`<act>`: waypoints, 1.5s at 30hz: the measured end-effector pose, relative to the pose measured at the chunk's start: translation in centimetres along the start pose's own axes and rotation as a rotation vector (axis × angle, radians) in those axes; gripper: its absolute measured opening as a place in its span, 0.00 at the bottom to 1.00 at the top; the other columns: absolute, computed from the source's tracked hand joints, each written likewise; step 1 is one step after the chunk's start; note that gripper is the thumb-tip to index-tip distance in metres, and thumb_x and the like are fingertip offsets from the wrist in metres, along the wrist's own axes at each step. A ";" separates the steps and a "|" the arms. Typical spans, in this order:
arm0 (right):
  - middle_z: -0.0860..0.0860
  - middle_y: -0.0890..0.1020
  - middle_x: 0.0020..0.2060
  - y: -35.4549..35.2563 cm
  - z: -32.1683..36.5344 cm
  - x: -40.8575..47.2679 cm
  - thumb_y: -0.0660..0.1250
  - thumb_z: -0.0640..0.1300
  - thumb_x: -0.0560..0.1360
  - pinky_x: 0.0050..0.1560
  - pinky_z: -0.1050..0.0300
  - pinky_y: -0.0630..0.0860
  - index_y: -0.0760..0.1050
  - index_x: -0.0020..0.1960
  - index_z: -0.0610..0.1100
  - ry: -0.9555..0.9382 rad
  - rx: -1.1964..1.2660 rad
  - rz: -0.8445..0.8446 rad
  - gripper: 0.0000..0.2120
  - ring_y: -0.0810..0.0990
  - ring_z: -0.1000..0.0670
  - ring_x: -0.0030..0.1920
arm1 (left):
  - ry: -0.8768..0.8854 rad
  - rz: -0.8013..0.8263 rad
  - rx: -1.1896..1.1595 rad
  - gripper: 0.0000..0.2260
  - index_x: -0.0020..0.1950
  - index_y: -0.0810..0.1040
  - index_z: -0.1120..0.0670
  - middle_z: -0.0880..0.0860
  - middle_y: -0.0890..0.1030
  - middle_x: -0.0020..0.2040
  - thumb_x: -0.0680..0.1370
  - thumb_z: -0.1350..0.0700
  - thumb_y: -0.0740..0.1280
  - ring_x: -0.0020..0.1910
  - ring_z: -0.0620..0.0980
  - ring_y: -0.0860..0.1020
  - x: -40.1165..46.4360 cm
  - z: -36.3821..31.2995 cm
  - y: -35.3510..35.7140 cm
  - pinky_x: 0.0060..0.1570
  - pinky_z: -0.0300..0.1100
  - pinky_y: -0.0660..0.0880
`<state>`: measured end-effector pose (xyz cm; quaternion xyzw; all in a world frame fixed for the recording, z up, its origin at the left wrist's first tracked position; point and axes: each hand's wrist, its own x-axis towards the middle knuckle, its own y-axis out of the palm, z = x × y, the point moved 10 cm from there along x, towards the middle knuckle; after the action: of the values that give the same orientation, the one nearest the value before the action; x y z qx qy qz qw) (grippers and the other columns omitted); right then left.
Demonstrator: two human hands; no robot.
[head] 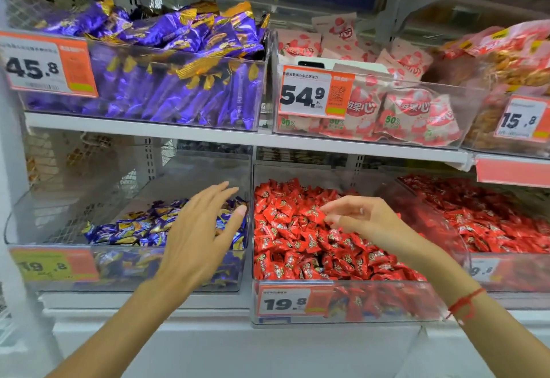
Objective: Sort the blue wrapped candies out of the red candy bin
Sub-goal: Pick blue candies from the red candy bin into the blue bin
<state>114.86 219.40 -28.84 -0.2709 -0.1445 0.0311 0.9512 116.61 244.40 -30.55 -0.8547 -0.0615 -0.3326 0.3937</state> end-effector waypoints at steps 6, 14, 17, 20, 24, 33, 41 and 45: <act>0.56 0.85 0.44 1.8 -3.1 0.5 0.73 0.40 0.72 0.47 0.63 0.75 0.82 0.52 0.52 -0.028 -0.600 0.388 0.11 0.80 0.57 0.45 | 0.168 0.048 0.002 0.22 0.67 0.74 0.48 0.42 0.72 0.68 0.78 0.41 0.54 0.73 0.41 0.62 -1.5 -4.0 4.7 0.68 0.27 0.52; 0.48 0.75 0.57 7.2 -8.5 0.1 0.70 0.54 0.73 0.48 0.53 0.68 0.72 0.67 0.55 -0.068 -1.155 0.743 0.24 0.72 0.45 0.56 | 0.217 -0.029 0.086 0.17 0.57 0.79 0.52 0.46 0.79 0.59 0.77 0.48 0.55 0.67 0.47 0.70 -1.4 -4.4 4.4 0.56 0.35 0.70; 0.47 0.78 0.56 7.9 -8.5 1.6 0.70 0.44 0.71 0.46 0.53 0.70 0.76 0.64 0.49 -0.046 -1.120 0.636 0.21 0.75 0.44 0.57 | 0.220 -0.042 0.079 0.15 0.55 0.79 0.52 0.45 0.79 0.57 0.77 0.49 0.56 0.67 0.47 0.70 -1.5 -4.5 4.2 0.52 0.35 0.71; 0.51 0.83 0.49 7.3 -8.5 2.6 0.72 0.42 0.70 0.50 0.52 0.76 0.82 0.56 0.49 0.010 -0.914 0.616 0.14 0.80 0.47 0.49 | 0.234 -0.032 0.093 0.14 0.54 0.79 0.51 0.44 0.79 0.56 0.77 0.49 0.56 0.67 0.46 0.70 -1.5 -4.5 4.2 0.51 0.35 0.72; 0.64 0.83 0.36 5.3 -6.4 2.7 0.73 0.41 0.72 0.41 0.72 0.69 0.84 0.47 0.44 0.075 -0.429 0.445 0.04 0.79 0.63 0.36 | 0.235 -0.020 0.107 0.13 0.52 0.78 0.51 0.43 0.78 0.55 0.77 0.49 0.57 0.67 0.46 0.70 -1.4 -4.6 4.2 0.49 0.39 0.75; 0.59 0.82 0.53 1.4 -5.9 0.5 0.71 0.37 0.73 0.53 0.70 0.73 0.79 0.59 0.51 0.106 0.073 0.205 0.17 0.78 0.63 0.56 | 0.337 -0.017 0.223 0.13 0.50 0.81 0.50 0.48 0.80 0.57 0.73 0.51 0.59 0.62 0.49 0.71 -1.1 -6.4 3.9 0.67 0.45 0.59; 0.55 0.82 0.54 0.8 -6.2 0.0 0.73 0.39 0.72 0.57 0.62 0.72 0.82 0.54 0.49 0.006 -0.460 0.280 0.12 0.78 0.58 0.55 | 0.413 0.083 0.231 0.13 0.48 0.82 0.49 0.42 0.81 0.50 0.77 0.48 0.59 0.53 0.45 0.77 -1.5 -7.2 5.1 0.64 0.44 0.64; 0.51 0.83 0.51 3.9 -4.4 -0.1 0.77 0.41 0.69 0.45 0.64 0.76 0.81 0.57 0.51 0.022 -0.336 0.486 0.18 0.80 0.54 0.44 | 0.445 0.066 0.238 0.13 0.48 0.82 0.51 0.44 0.81 0.49 0.78 0.49 0.58 0.51 0.47 0.77 -1.8 -7.5 4.9 0.65 0.45 0.64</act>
<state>116.09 220.47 -34.54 -0.4514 -0.0680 0.2305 0.8593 113.15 236.04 -31.23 -0.7097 0.0157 -0.4899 0.5060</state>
